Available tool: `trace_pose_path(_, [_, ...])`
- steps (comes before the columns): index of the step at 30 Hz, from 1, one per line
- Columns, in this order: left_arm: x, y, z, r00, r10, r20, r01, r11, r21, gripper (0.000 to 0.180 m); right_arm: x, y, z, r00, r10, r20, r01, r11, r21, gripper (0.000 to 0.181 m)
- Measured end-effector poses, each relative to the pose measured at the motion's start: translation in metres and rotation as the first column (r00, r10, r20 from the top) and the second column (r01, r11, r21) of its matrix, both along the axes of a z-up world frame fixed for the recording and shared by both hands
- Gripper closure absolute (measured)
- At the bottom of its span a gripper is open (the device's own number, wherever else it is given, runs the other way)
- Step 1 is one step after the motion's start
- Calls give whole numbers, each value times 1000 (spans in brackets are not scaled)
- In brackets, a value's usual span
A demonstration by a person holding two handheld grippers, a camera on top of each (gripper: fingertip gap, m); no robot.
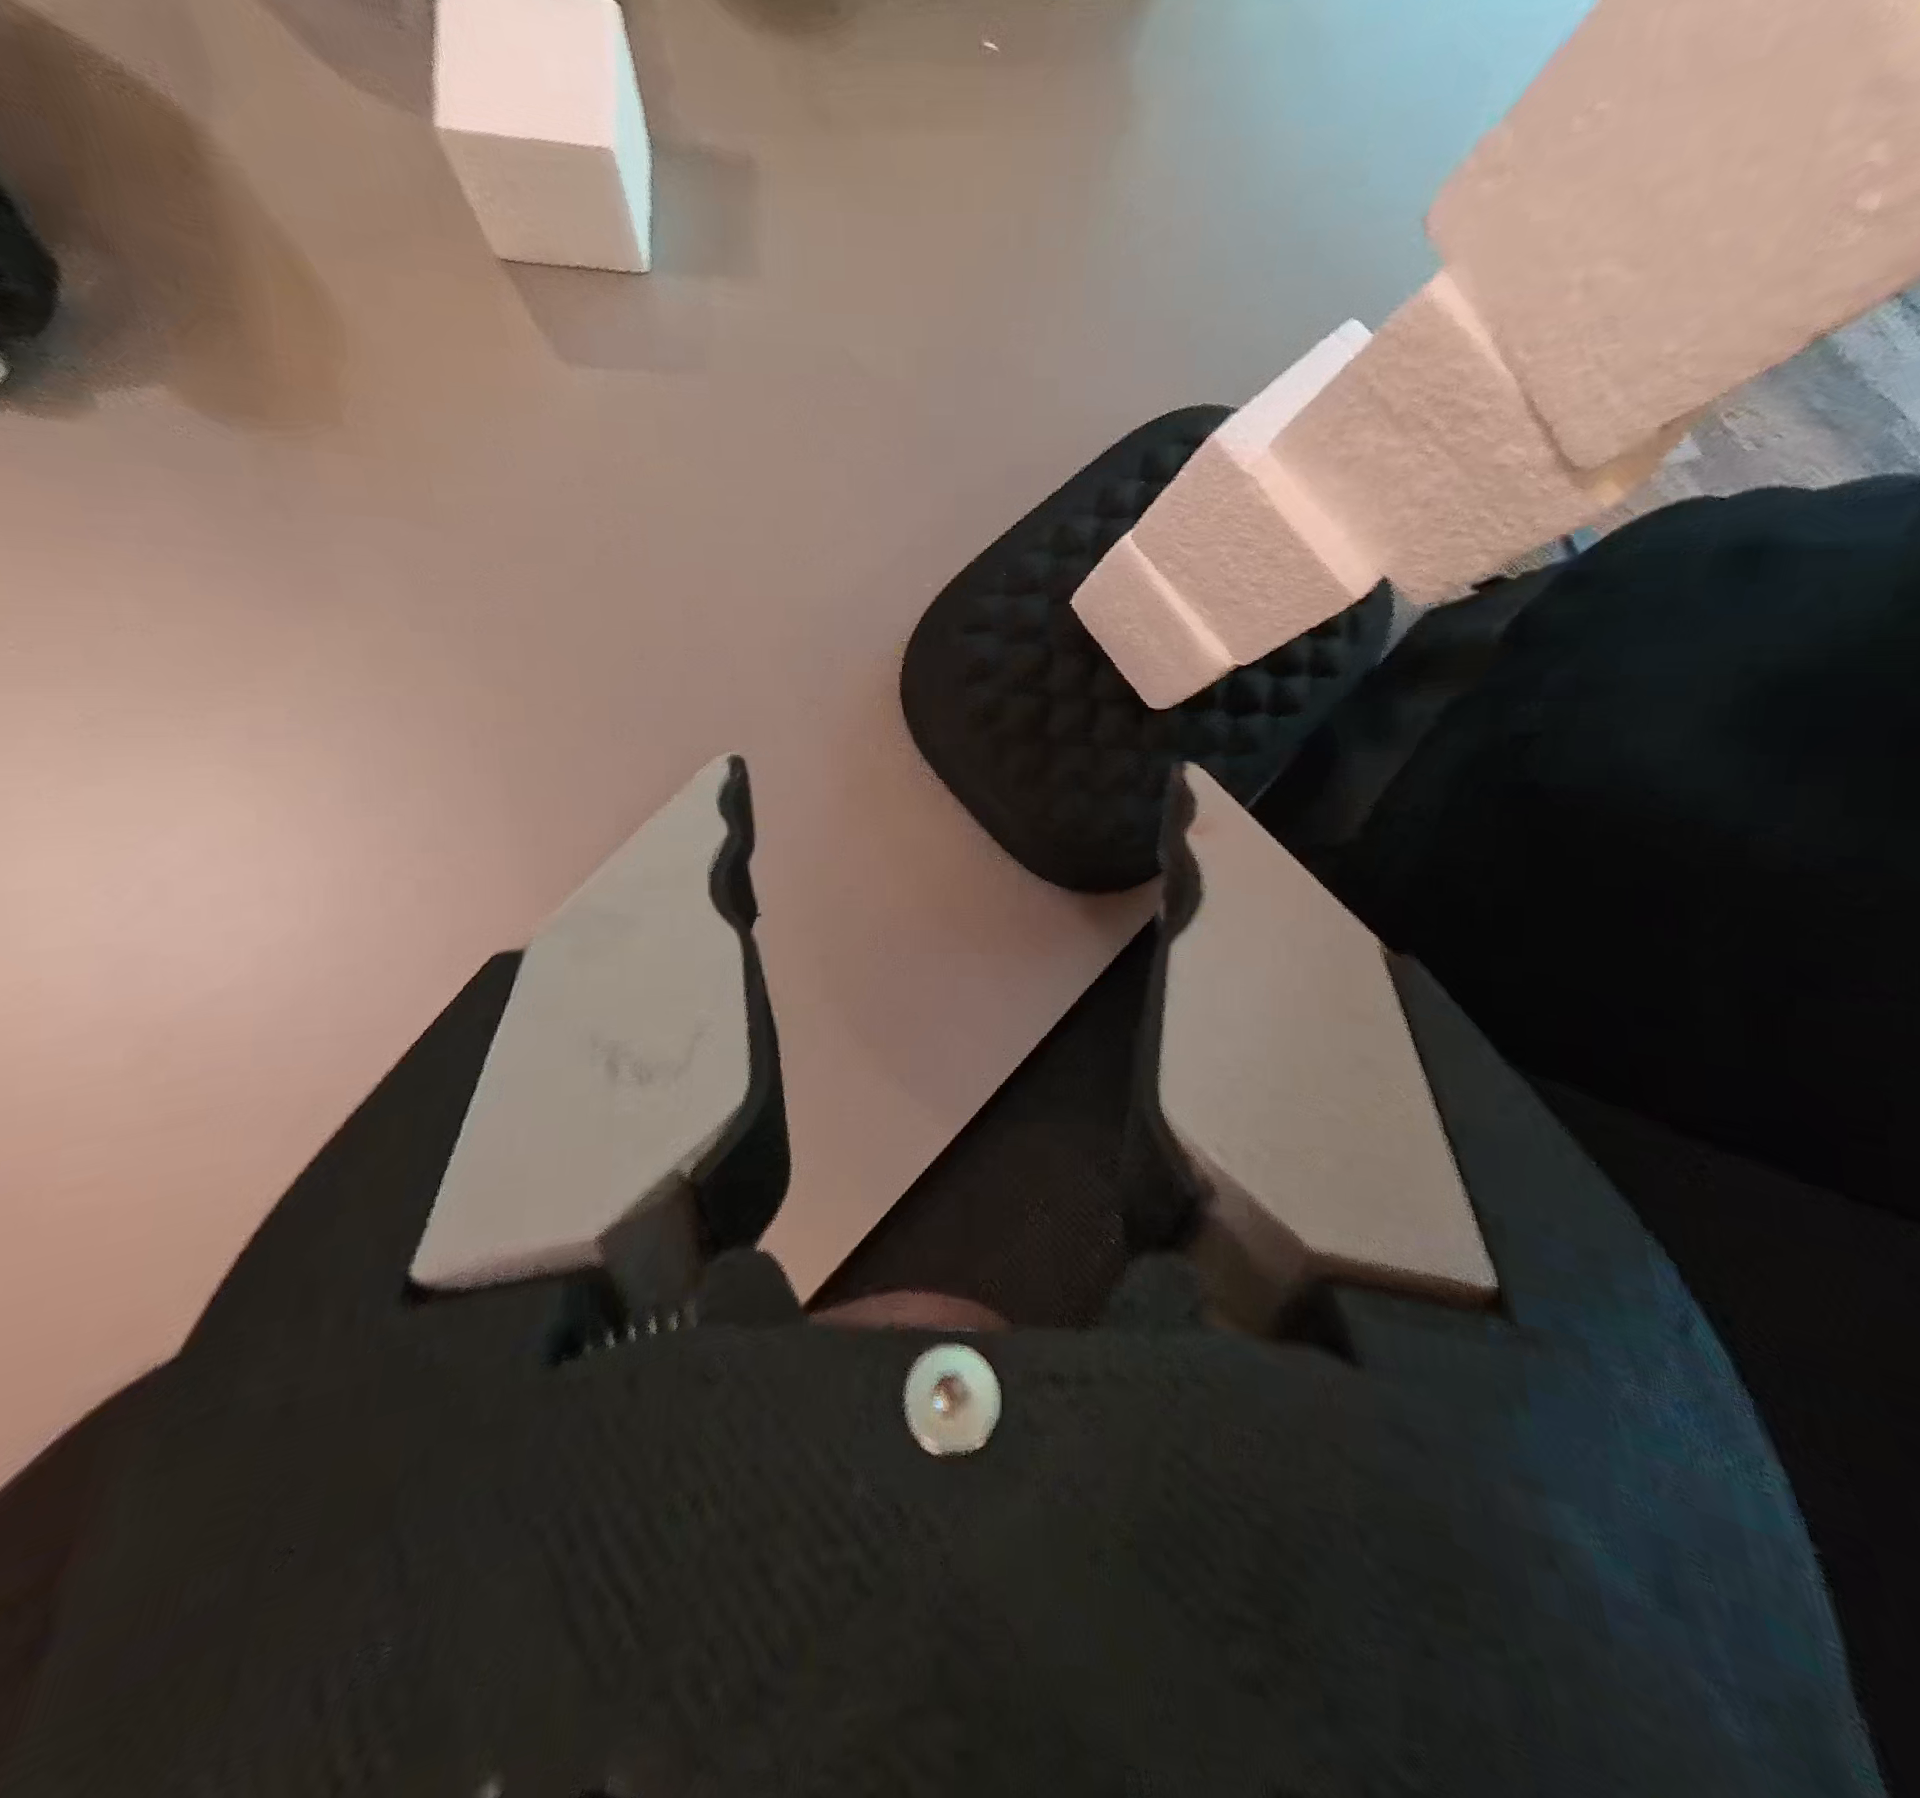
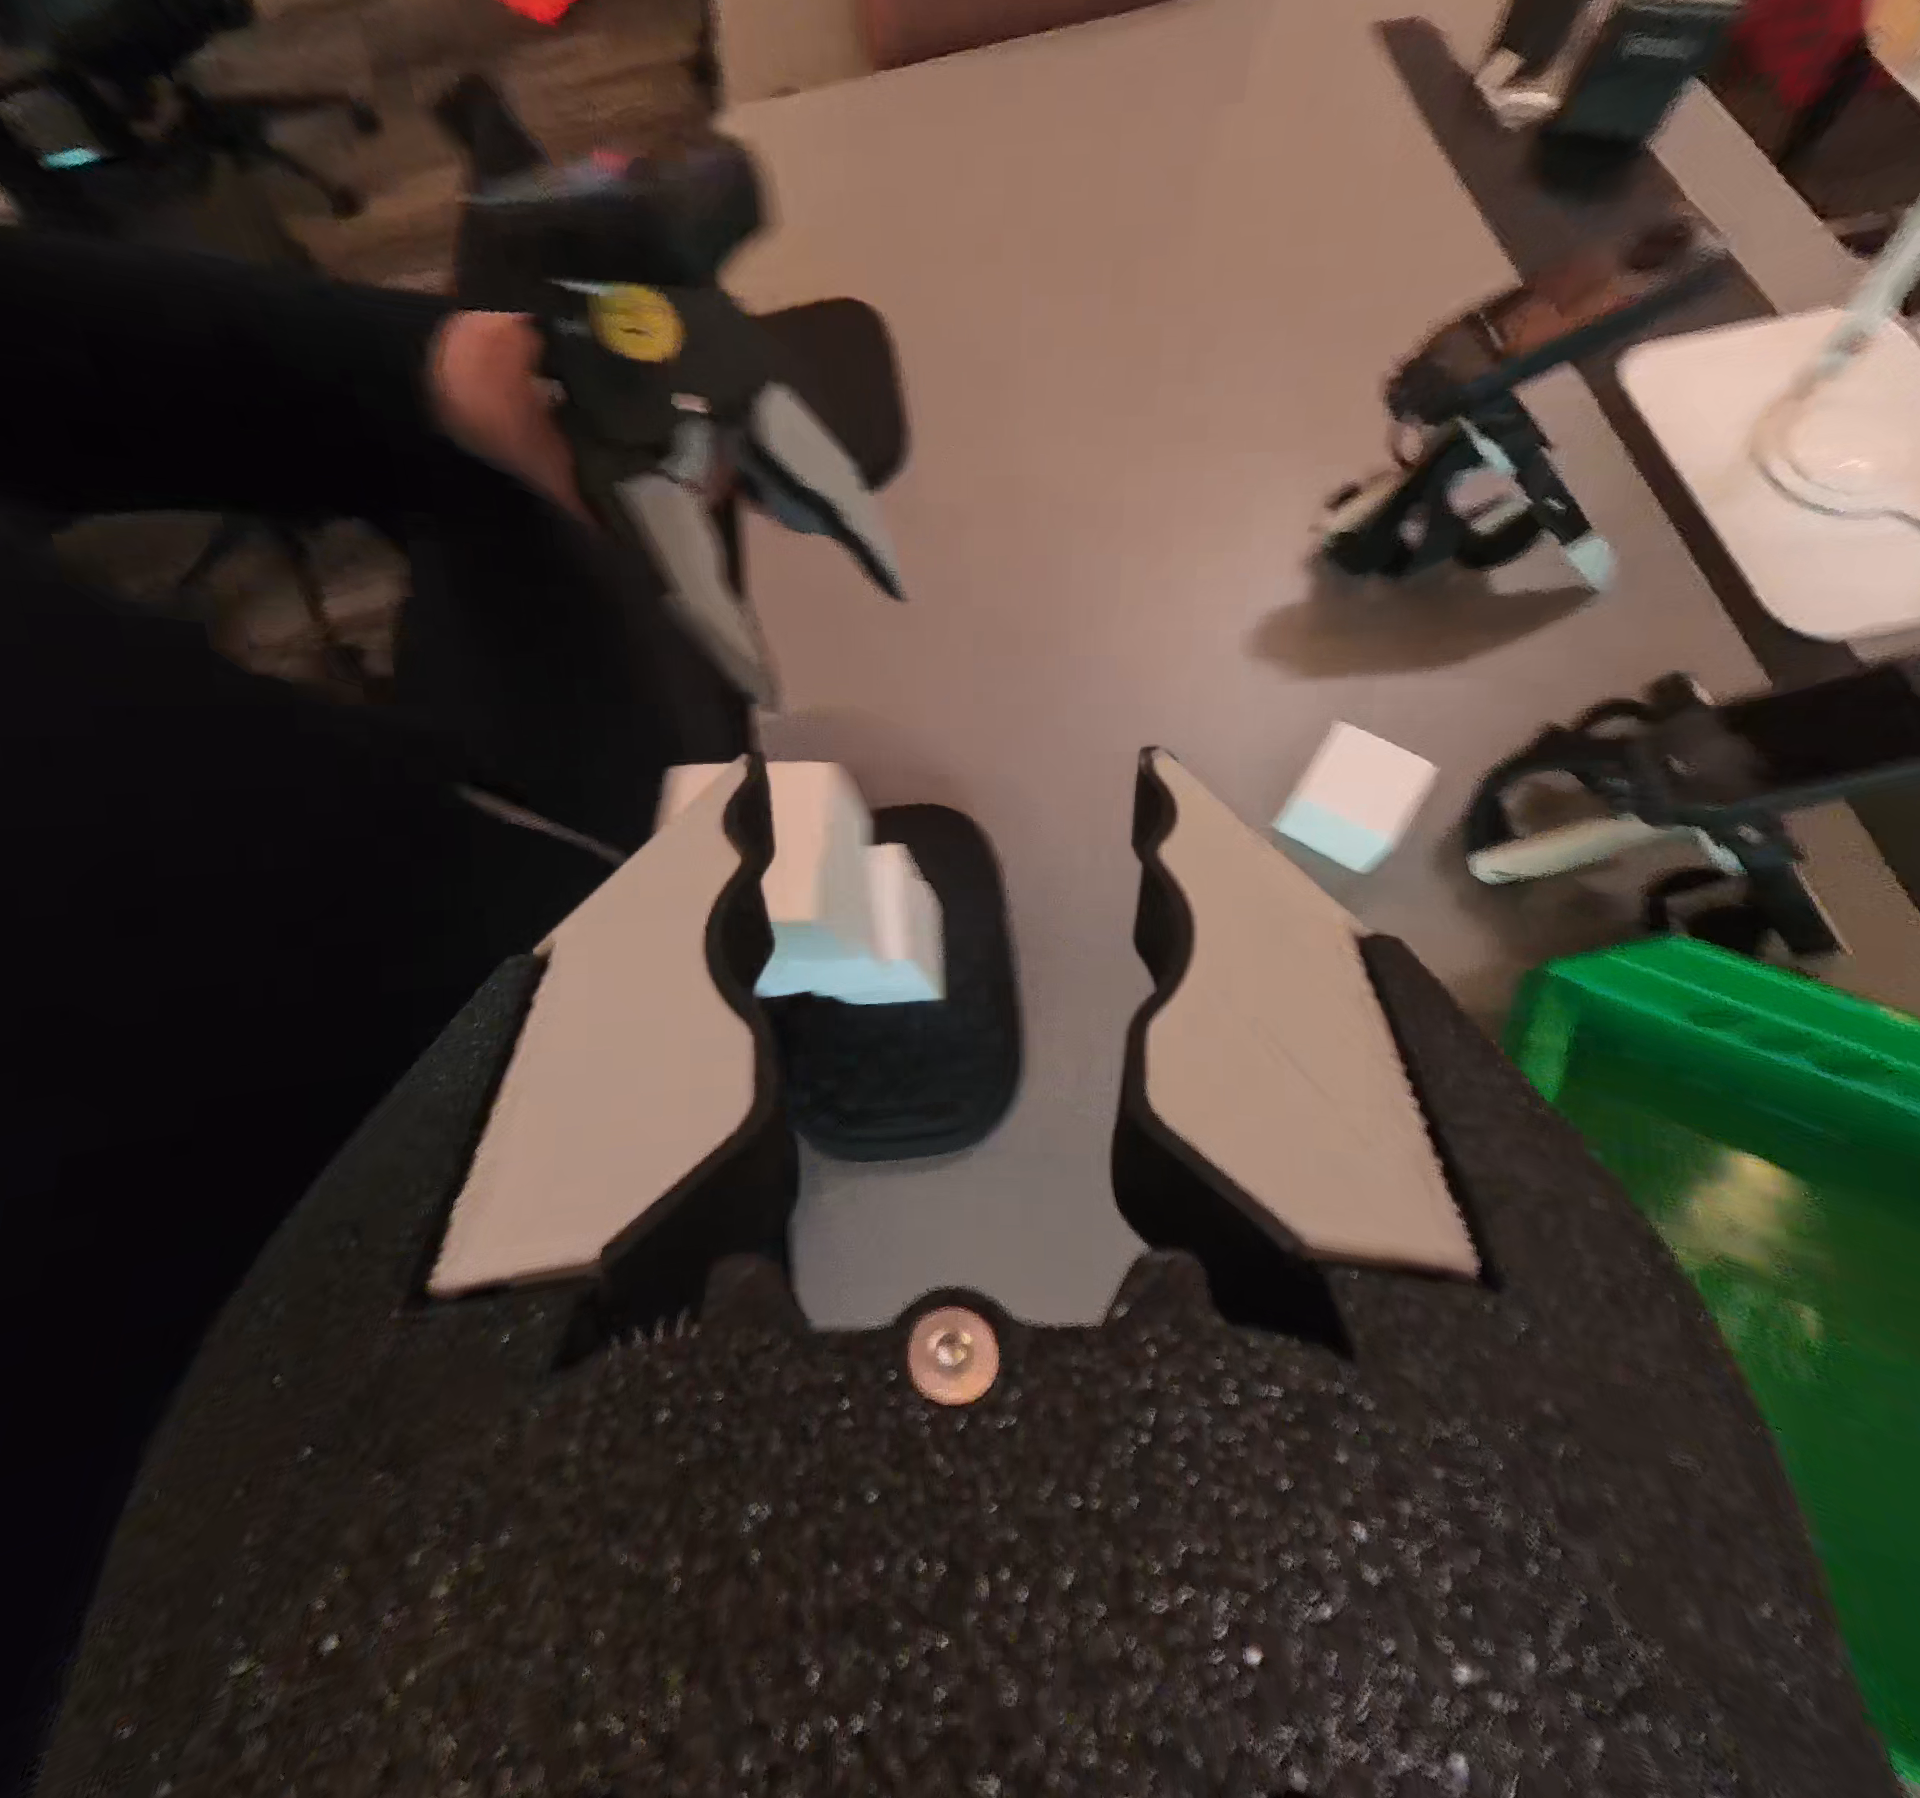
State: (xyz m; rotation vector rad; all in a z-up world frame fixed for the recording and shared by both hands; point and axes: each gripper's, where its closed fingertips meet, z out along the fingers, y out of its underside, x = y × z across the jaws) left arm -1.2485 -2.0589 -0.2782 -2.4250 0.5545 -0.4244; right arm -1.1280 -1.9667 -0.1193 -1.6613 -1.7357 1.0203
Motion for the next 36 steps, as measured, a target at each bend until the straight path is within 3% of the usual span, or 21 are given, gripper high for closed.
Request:
trace_pose_path(6, [-8, -8, 18, 985, 168, -46, -167, 985, 31, 103, -57, 106, -138, 941, -247, 230, 267, 962, -62, 104])
trace_pose_path(11, [3, -19, 41, 962, 253, -100, -240, 963, 124, 105, -103, 140, -242, 888, -287, 360, 304, 953, 10, 98])
trace_pose_path(13, [11, -20, 62, 958, 260, -124, -229, 949, 219, 112, -109, 145, -268, 870, -278, 407, 289, 957, 36, 98])
trace_pose_path(15, [15, -23, 73, 949, 285, -137, -249, 940, 231, 112, -113, 139, -279, 878, -217, 426, 238, 971, 5, 107])
trace_pose_path(16, [16, -26, 74, 946, 296, -135, -266, 942, 207, 108, -115, 135, -277, 892, -191, 409, 210, 978, -2, 118])
trace_pose_path(24, [25, -42, 61, 933, 347, -96, -331, 932, 151, 103, -97, 106, -224, 959, -50, 278, 69, 996, -60, 119])
trace_pose_path(28, [28, -42, 58, 954, 297, -43, -289, 948, 130, 106, -79, 87, -165, 981, -6, 196, 22, 996, -81, 119])
trace_pose_path(36, [37, -39, 71, 984, 161, 70, -173, 955, 243, 108, -40, 12, -35, 980, 173, 101, -169, 985, -47, 119])
